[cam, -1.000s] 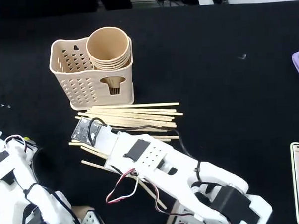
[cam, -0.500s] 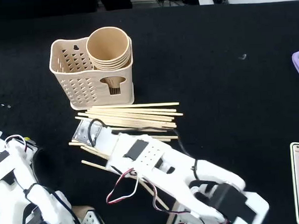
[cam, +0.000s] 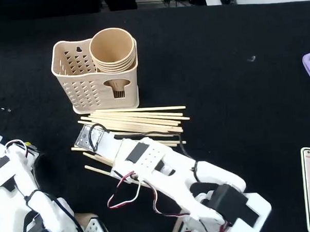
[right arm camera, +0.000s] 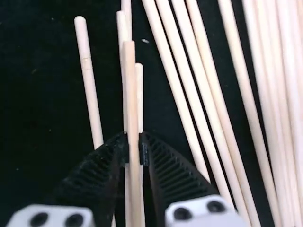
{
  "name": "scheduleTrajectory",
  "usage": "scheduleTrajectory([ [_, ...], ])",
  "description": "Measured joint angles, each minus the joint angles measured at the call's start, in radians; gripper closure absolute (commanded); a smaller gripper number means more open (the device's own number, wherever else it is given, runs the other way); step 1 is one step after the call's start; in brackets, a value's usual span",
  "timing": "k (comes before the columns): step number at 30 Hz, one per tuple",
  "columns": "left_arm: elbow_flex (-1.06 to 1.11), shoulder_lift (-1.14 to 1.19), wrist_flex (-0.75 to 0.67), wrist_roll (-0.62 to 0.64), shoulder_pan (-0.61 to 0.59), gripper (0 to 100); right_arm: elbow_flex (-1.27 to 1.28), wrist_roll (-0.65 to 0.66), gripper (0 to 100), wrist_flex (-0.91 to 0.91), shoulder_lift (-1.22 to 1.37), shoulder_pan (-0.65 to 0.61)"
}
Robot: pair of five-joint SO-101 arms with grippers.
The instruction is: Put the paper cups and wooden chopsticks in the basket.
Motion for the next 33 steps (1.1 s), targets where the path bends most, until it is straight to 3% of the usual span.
scheduleTrajectory([
  [13,0.0,0.0,0.0,0.0,0.0,78,0.011,0.005,98.8,0.175,-0.373,0.058],
  [20,0.0,0.0,0.0,0.0,0.0,78,-0.259,0.006,98.8,0.259,-0.594,0.075],
  [25,0.0,0.0,0.0,0.0,0.0,78,-0.62,-0.003,98.8,0.224,-0.549,0.08],
  [33,0.0,0.0,0.0,0.0,0.0,78,-1.051,-0.161,98.7,-0.029,-0.133,0.075],
])
